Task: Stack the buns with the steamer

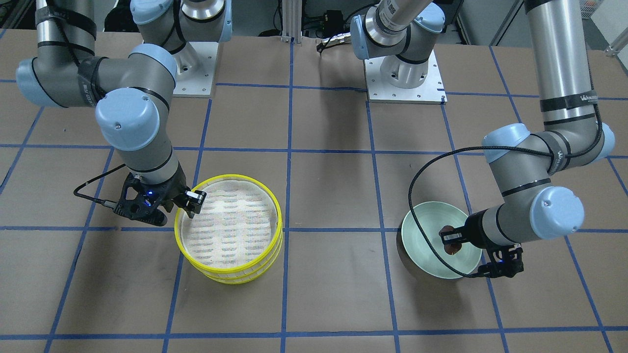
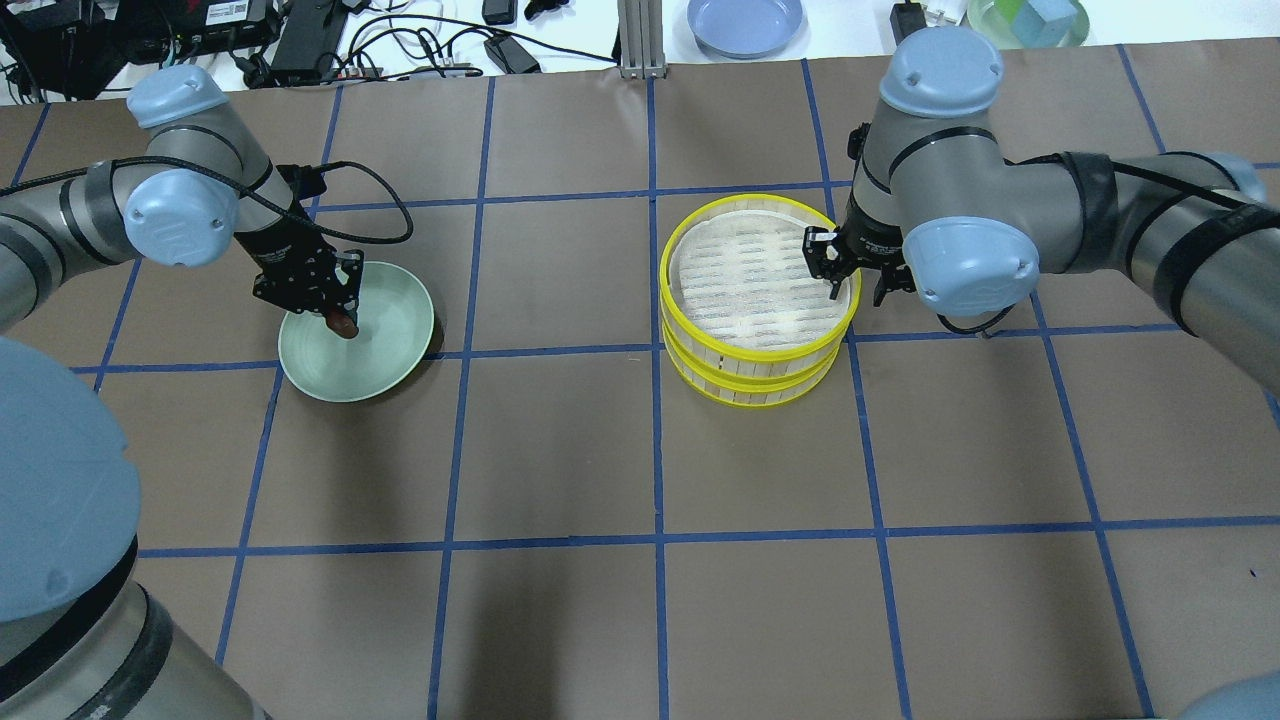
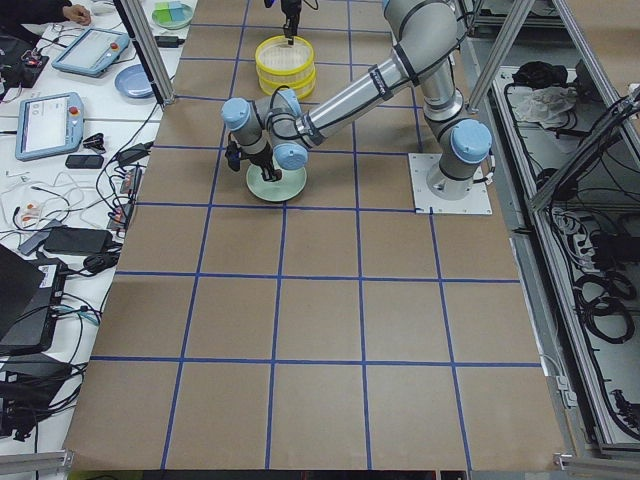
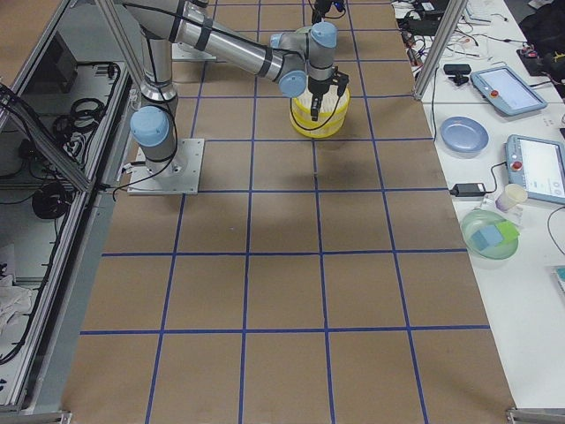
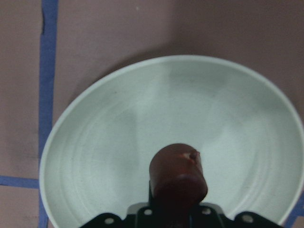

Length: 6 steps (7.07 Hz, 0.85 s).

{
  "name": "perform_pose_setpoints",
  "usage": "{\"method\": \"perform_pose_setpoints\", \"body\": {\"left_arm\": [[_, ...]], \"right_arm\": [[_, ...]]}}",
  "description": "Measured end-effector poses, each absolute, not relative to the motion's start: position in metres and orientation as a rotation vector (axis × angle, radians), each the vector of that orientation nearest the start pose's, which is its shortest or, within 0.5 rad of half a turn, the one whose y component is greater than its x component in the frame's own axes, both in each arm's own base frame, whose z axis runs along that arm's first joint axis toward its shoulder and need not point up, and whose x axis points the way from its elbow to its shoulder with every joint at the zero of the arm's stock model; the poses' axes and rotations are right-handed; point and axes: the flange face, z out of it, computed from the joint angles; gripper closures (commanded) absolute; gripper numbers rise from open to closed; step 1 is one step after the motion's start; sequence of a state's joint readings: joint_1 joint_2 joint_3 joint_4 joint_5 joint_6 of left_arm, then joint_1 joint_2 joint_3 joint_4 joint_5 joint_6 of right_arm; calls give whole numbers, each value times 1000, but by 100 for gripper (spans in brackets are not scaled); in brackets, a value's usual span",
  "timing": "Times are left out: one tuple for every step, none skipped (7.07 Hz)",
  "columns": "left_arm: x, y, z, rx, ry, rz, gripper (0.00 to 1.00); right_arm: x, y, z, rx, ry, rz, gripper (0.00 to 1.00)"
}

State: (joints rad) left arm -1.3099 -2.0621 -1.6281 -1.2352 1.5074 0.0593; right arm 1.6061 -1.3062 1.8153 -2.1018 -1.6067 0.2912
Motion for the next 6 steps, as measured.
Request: {"method": "perform_pose_setpoints", "body": {"left_arm": [[8, -626, 233, -361, 3224, 276, 100], [-16, -625, 253, -415, 3251, 229, 100], [-52, -624, 277, -499, 3288, 181, 100], [-89, -621, 297, -584, 3325, 151, 100], [-126, -617, 315, -670, 3364, 130, 100], [-160, -613, 329, -751, 3403, 105, 100]], "right_arm": [[149, -550, 288, 402, 3149, -35, 0], [146, -554, 302, 387, 3151, -38, 0], [137, -564, 332, 350, 3154, -38, 0], [123, -574, 369, 315, 3158, -25, 0], [106, -577, 408, 289, 3154, -25, 0], [96, -571, 445, 262, 3139, -58, 0]]}}
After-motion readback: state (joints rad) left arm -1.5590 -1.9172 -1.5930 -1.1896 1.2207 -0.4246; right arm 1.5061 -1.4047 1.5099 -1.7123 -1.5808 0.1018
